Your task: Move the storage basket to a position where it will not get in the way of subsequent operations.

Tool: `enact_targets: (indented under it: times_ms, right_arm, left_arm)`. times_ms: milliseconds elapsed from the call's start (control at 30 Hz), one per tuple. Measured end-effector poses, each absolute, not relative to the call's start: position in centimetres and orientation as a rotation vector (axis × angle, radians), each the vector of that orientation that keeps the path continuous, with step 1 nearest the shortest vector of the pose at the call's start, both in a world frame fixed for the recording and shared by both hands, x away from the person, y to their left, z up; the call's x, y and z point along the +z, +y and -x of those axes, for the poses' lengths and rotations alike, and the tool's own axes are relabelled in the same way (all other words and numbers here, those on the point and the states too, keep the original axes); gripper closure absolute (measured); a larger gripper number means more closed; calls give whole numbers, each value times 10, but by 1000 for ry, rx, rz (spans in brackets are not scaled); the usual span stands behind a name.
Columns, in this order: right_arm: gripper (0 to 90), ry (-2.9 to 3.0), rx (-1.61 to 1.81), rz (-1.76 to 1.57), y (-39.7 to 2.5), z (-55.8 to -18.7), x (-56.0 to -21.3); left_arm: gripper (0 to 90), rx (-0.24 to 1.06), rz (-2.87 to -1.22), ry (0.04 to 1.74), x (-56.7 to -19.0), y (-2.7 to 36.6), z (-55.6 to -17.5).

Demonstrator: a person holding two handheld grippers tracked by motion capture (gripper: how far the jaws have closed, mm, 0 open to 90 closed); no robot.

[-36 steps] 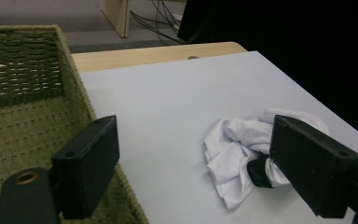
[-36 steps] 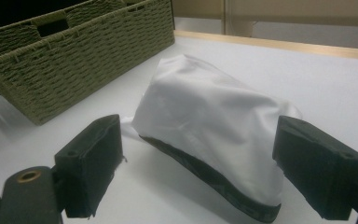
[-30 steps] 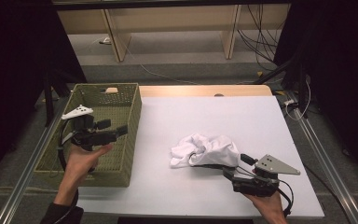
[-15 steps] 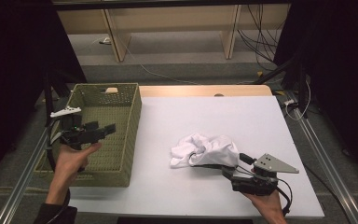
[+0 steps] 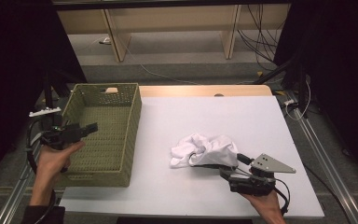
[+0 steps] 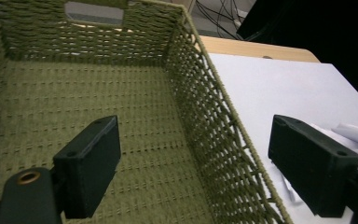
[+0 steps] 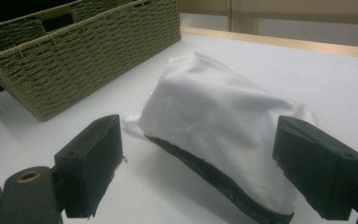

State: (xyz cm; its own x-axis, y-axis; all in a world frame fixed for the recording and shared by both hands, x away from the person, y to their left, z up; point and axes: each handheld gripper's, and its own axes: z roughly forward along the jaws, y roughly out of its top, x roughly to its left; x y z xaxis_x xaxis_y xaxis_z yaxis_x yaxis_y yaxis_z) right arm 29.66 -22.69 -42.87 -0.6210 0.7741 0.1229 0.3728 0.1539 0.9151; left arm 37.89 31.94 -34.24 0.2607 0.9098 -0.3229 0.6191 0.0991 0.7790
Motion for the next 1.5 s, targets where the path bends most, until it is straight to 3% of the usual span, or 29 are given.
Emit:
enact_targets:
  times_ms: [167, 1100, 1500]
  right_arm:
    - [168, 2065, 1459, -1092, -226, -297, -429]
    - [169, 2068, 1454, -1089, -227, -295, -430]
    - [169, 2074, 1450, -1095, -226, -294, -430]
  left_arm:
    - [176, 352, -1570, 1462, -339, 333, -377]
    - [222, 477, -1589, 1665, -348, 385, -378]
    - [342, 496, -1579, 1797, -360, 407, -379]
